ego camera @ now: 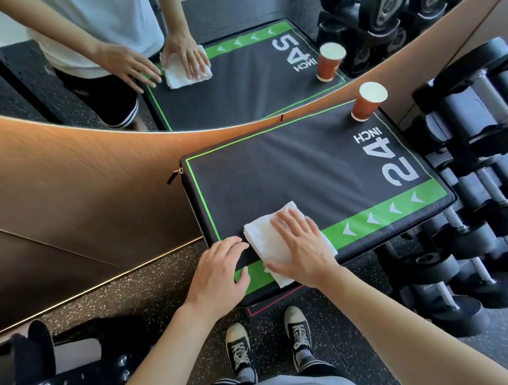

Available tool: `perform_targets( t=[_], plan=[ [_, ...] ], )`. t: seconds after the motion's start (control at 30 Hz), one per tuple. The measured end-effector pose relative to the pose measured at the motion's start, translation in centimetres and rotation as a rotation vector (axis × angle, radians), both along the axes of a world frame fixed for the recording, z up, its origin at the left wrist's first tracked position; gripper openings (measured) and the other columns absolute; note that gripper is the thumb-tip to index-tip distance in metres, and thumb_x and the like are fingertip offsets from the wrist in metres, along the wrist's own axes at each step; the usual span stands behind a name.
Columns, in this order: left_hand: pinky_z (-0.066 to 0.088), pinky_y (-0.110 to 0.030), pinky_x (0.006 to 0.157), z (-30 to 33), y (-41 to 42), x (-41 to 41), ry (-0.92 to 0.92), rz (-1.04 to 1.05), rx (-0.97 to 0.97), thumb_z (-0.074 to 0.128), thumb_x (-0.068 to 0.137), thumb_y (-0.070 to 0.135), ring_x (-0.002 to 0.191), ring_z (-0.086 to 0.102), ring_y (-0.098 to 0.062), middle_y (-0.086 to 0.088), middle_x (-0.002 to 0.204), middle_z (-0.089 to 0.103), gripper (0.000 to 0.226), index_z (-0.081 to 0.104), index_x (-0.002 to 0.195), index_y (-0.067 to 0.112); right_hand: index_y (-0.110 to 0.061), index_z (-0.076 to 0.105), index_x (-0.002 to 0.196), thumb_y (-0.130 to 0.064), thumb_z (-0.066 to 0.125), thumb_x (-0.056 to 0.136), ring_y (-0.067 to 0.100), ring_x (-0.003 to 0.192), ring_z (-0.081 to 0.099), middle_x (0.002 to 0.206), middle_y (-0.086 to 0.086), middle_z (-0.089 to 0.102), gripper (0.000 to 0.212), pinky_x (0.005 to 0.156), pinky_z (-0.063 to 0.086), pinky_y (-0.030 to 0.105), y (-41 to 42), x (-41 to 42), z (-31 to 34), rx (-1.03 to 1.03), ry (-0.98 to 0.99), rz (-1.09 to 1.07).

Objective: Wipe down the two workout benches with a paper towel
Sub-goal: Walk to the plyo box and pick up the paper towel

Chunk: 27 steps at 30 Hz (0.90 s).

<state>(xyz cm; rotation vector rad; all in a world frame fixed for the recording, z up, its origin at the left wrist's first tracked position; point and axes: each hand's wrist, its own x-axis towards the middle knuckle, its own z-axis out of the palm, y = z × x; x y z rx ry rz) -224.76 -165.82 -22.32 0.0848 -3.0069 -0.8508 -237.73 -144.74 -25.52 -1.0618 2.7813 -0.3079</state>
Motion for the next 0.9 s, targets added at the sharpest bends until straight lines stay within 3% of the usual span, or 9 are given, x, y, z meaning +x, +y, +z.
perform_targets(
  t=[0.1,0.2,0.3,0.47,0.63,0.73,0.9],
  plan=[
    [0.044,-0.038,0.114,-0.2,0.3,0.4,-0.008,-0.009,0.003,0.066,0.092,0.024,0.135,0.051,-0.016,0.004,0.143,0.057,0.047,0.062,0.138,0.018,-0.019,0.039,0.156,-0.082,0.053,0.079,0.026,0.157,0.019,0.165,-0.001,0.031,0.1,0.122,0.028,0.046,-0.1,0.9,-0.5,0.0,0.035,-0.013],
    [0.046,-0.039,0.113,-0.4,0.4,0.9,-0.017,-0.013,0.018,0.065,0.092,0.024,0.134,0.052,-0.016,0.004,0.142,0.058,0.047,0.062,0.138,0.018,-0.023,0.051,0.146,-0.075,0.061,0.08,0.025,0.146,0.037,0.153,-0.004,0.045,0.085,0.11,0.041,0.044,0.3,1.9,-1.0,-0.091,0.081,-0.06],
    [0.047,-0.039,0.112,-0.4,0.4,1.3,-0.015,-0.013,0.024,0.066,0.091,0.023,0.134,0.052,-0.015,0.005,0.141,0.058,0.046,0.063,0.137,0.018,-0.024,0.058,0.132,-0.07,0.062,0.084,0.027,0.127,0.049,0.136,-0.005,0.053,0.066,0.09,0.047,0.043,0.4,2.9,-1.1,-0.134,0.154,-0.099],
    [0.046,-0.036,0.112,-0.1,0.0,1.1,-0.016,-0.037,0.035,0.065,0.093,0.024,0.134,0.051,-0.013,0.007,0.142,0.058,0.045,0.062,0.138,0.02,-0.012,0.065,0.113,-0.051,0.062,0.096,0.031,0.091,0.052,0.107,0.006,0.059,0.043,0.079,0.05,0.044,0.1,4.0,-0.5,-0.141,0.166,-0.119],
    [0.048,-0.035,0.11,0.3,0.0,0.2,0.0,-0.107,0.061,0.065,0.095,0.023,0.131,0.053,-0.013,0.007,0.138,0.059,0.042,0.063,0.136,0.02,-0.008,0.061,0.102,-0.047,0.06,0.101,0.029,0.091,0.056,0.097,0.006,0.059,0.038,0.074,0.05,0.041,0.1,4.6,0.9,-0.082,0.02,-0.234],
    [0.049,-0.034,0.108,0.7,0.7,-0.6,0.019,-0.161,0.073,0.065,0.095,0.023,0.126,0.055,-0.013,0.008,0.136,0.06,0.039,0.064,0.134,0.02,-0.011,0.059,0.09,-0.046,0.065,0.099,0.031,0.081,0.061,0.085,0.004,0.061,0.037,0.067,0.046,0.041,1.6,5.4,1.9,-0.114,0.044,-0.35],
    [0.055,-0.039,0.096,2.1,3.5,-2.1,0.077,-0.265,0.098,0.066,0.091,0.019,0.114,0.06,-0.017,0.008,0.125,0.063,0.032,0.066,0.124,0.019,-0.015,0.059,0.086,-0.06,0.055,0.097,0.03,0.082,0.061,0.081,0.0,0.063,0.046,0.077,0.045,0.042,6.0,6.9,4.2,-0.089,0.089,-0.49]
  ],
)
